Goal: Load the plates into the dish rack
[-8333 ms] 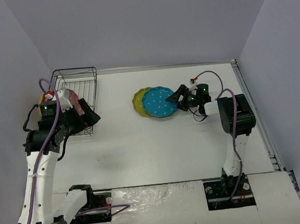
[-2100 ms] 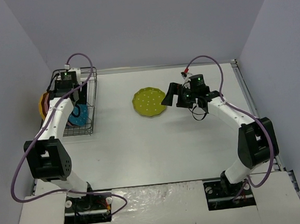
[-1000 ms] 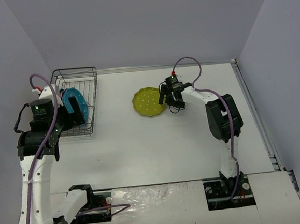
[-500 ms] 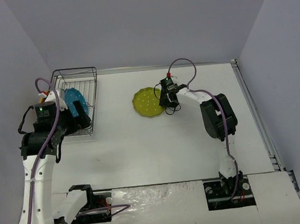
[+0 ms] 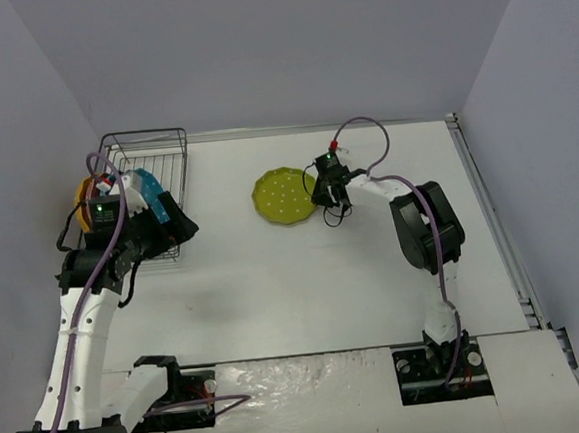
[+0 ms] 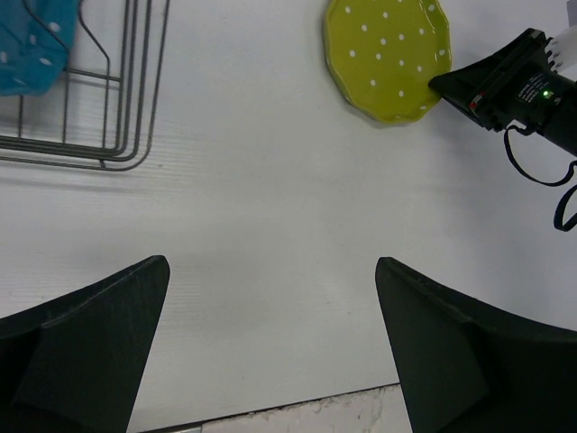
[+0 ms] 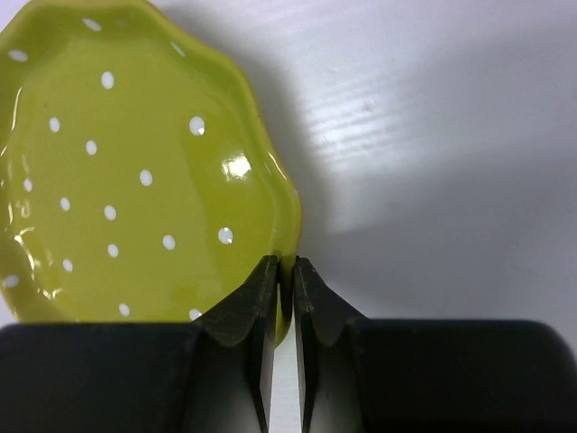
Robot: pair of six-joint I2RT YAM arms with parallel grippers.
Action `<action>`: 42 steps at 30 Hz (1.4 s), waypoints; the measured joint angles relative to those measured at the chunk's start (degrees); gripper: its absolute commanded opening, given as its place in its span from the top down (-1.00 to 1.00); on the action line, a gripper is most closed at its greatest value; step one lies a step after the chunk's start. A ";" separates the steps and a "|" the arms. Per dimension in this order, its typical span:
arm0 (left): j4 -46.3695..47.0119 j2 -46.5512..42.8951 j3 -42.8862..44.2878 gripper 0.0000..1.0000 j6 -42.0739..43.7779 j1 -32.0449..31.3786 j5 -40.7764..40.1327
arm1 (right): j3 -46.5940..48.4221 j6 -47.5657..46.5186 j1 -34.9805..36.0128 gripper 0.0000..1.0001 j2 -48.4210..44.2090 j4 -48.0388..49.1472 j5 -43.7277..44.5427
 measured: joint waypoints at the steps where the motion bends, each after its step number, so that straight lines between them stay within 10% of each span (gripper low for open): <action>1: 1.28 0.47 -0.96 -0.94 -1.14 -1.73 -0.15 | -1.95 0.28 -0.44 1.00 -1.19 1.07 -1.01; 17: 24.75 15.65 -12.38 -0.94 -21.26 -19.13 -3.79 | -28.67 3.64 -5.97 1.00 -19.81 5.81 -19.37; 42: 39.89 35.15 -15.52 -0.94 -37.91 -23.88 -3.72 | -29.91 20.54 -3.80 1.00 -21.41 8.60 -29.32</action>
